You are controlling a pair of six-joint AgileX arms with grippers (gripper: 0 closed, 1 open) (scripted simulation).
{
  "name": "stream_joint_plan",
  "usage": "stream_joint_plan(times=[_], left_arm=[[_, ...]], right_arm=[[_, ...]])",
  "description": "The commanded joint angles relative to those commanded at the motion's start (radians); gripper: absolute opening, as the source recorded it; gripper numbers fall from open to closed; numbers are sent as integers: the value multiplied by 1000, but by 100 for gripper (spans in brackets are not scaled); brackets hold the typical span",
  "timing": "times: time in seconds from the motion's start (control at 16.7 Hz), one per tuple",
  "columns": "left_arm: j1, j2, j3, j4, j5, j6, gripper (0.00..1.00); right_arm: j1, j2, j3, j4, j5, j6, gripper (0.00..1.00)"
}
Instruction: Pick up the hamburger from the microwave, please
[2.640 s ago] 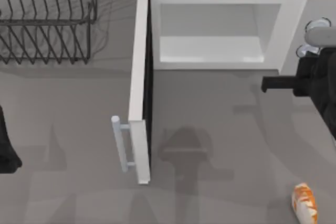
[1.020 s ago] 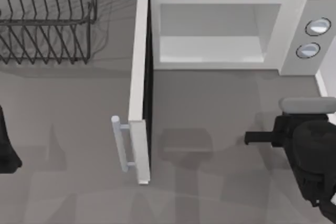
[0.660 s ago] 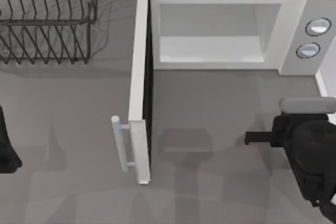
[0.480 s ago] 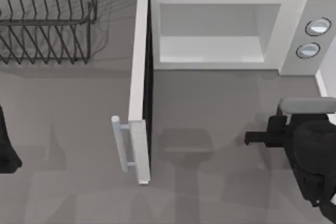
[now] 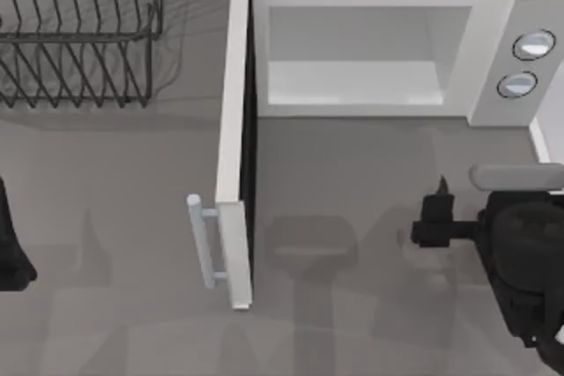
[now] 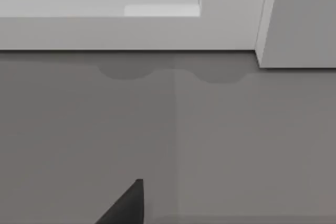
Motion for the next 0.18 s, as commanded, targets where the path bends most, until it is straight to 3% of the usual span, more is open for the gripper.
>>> stream_joint_plan(times=[0.18], left_arm=[[0, 0, 0, 0, 0, 0, 100]], right_arm=[[0, 0, 0, 0, 0, 0, 100]])
